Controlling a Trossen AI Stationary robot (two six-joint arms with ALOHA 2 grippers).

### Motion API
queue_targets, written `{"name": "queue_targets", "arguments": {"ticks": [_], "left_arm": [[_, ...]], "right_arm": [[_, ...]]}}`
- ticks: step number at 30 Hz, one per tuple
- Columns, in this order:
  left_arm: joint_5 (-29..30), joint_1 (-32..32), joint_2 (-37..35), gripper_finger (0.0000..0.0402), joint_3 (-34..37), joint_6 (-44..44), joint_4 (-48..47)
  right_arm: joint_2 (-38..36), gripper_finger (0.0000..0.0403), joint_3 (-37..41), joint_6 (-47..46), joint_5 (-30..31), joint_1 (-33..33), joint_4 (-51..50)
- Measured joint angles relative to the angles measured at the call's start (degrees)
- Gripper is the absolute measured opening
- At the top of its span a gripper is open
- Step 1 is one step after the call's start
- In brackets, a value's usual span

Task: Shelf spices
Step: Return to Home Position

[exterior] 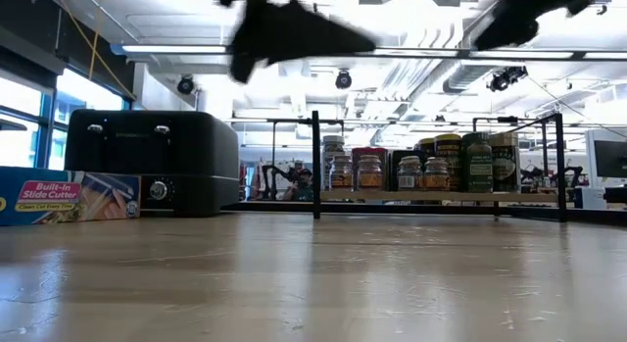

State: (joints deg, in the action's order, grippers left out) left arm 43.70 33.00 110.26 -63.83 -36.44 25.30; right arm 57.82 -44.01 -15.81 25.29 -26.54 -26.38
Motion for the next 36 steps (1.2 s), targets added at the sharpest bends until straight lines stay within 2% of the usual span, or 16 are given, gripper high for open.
{"name": "queue_targets", "arguments": {"ticks": [4,8,10,14,19,23,27,31,36], "left_arm": [[-8.4,-4.3,-2.5,0.0239,0.1,9.3,4.2],[-18.7,-8.6,-10.2,0.0216,2.0,16.3,3.8],[-21.7,-10.6,-15.2,0.0203,4.9,17.9,2.1],[-21.8,-13.5,-29.0,0.0181,13.6,19.2,-2.4],[-19.2,-15.5,-48.6,0.0165,28.1,17.6,-6.8],[-20.8,-19.4,-65.3,0.0161,38.4,14.0,-9.2],[-23.3,-24.7,-79.0,0.016,44.8,12.7,-13.0],[-28.1,-27.8,-88.0,0.016,49.0,14.3,-13.9],[-27.0,-28.2,-94.8,0.016,52.2,15.0,-14.8]], "right_arm": [[-5.5,0.0248,0.0,-4.4,0.3,-8.3,-5.5],[-11.1,0.0248,0.6,-10.2,5.6,-14.1,-10.3],[-14.1,0.0248,2.1,-11.8,7.6,-16.0,-11.0],[-19.7,0.0248,6.9,-14.6,8.7,-18.1,-9.7],[-26.1,0.0248,13.9,-16.6,10.8,-18.5,-6.3],[-30.5,0.0248,18.0,-15.9,10.7,-18.5,-1.8],[-34.5,0.0248,20.1,-13.8,9.1,-18.5,1.3],[-38.9,0.0247,22.1,-11.9,8.5,-18.5,2.5],[-46.8,0.0238,26.9,-10.3,8.1,-18.5,5.8]]}}
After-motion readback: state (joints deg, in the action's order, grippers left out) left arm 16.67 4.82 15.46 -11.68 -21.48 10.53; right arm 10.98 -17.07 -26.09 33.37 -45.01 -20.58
